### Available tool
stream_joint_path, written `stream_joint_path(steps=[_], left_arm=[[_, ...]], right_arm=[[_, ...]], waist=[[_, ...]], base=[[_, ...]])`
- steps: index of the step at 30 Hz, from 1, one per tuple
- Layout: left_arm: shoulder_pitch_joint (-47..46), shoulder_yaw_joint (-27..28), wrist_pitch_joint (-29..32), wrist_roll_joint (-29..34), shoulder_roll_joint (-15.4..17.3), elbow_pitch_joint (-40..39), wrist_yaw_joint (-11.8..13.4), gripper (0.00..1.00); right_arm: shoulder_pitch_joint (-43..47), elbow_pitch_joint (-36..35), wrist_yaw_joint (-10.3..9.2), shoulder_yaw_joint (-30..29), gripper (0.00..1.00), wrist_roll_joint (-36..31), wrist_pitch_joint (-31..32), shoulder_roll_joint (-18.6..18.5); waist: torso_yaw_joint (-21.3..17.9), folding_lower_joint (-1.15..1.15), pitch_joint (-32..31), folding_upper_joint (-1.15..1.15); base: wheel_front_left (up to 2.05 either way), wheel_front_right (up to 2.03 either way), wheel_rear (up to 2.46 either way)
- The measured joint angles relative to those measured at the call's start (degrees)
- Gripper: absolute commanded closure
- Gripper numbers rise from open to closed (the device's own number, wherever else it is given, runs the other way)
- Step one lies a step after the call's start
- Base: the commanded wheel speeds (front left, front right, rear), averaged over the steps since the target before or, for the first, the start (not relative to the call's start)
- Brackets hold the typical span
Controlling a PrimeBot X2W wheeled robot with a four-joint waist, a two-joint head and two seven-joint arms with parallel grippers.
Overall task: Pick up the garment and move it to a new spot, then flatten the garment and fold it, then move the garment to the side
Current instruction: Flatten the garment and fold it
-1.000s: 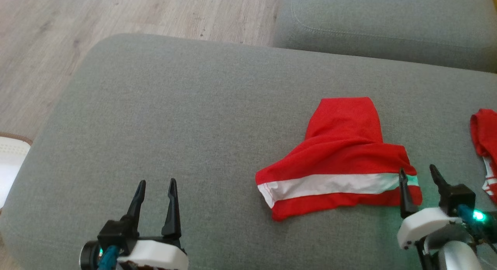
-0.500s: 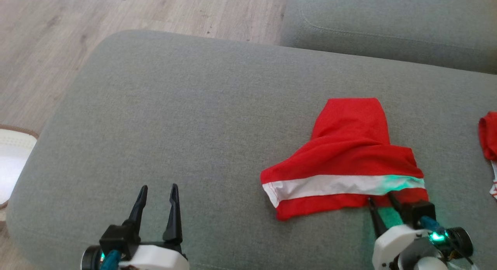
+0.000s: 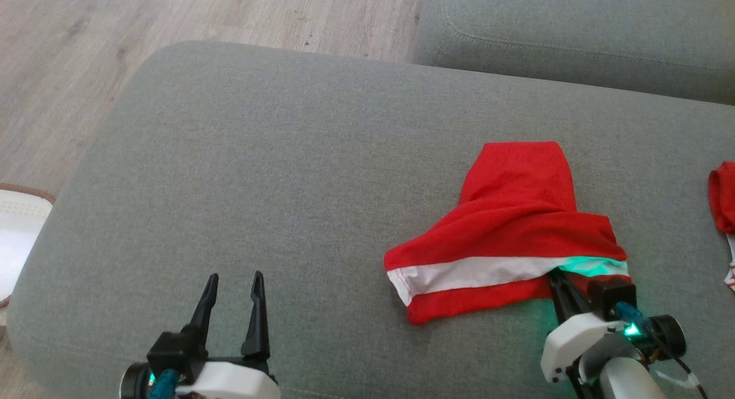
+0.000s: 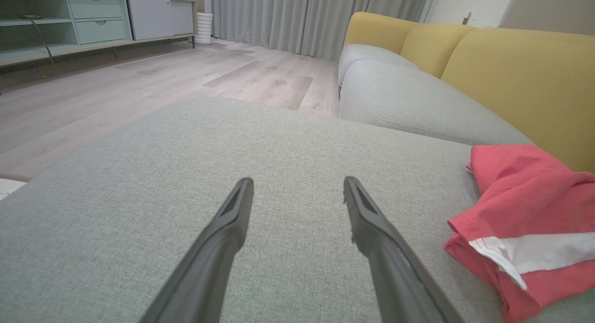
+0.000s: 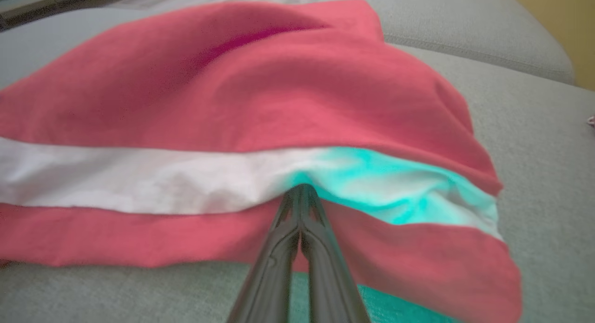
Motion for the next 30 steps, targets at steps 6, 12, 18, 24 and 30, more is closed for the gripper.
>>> stream_joint_path(steps=[6,12,18,24,30], left_arm=[[-0.02,0.02,0.00,-0.01,-0.01,-0.01,0.01,0.00],[-0.03,0.02,-0.01,-0.01,-0.02,-0.01,0.11,0.00],[-0.09,0.01,-0.04,-0.01,-0.03,-0.01,0.18,0.00],[-0.21,0.02,-0.05,-0.01,-0.05,-0.01,0.25,0.00],[-1.06,0.04,-0.08,-0.01,-0.19,0.08,0.15,0.00]], right_arm=[[-0.13,-2.36,0.00,3.58,1.00,2.55,-2.20,-0.04],[-0.08,-5.38,0.00,7.01,0.77,3.23,-2.12,-0.02],[0.24,-8.60,0.00,2.27,0.00,0.18,-0.76,-0.08],[1.66,-7.27,0.00,1.60,0.00,-1.91,3.20,-0.08],[0.97,-4.21,0.00,2.13,0.80,-2.20,3.92,-0.08]], waist=[[-0.60,0.00,0.34,0.00],[-0.96,0.00,0.43,0.00],[-0.68,0.00,0.72,0.00],[-0.58,0.00,1.40,0.00],[0.14,0.00,2.36,0.00]], base=[[0.00,0.00,0.00],[0.00,0.00,0.00],[0.00,0.00,0.00],[0.00,0.00,0.00],[0.00,0.00,0.00]])
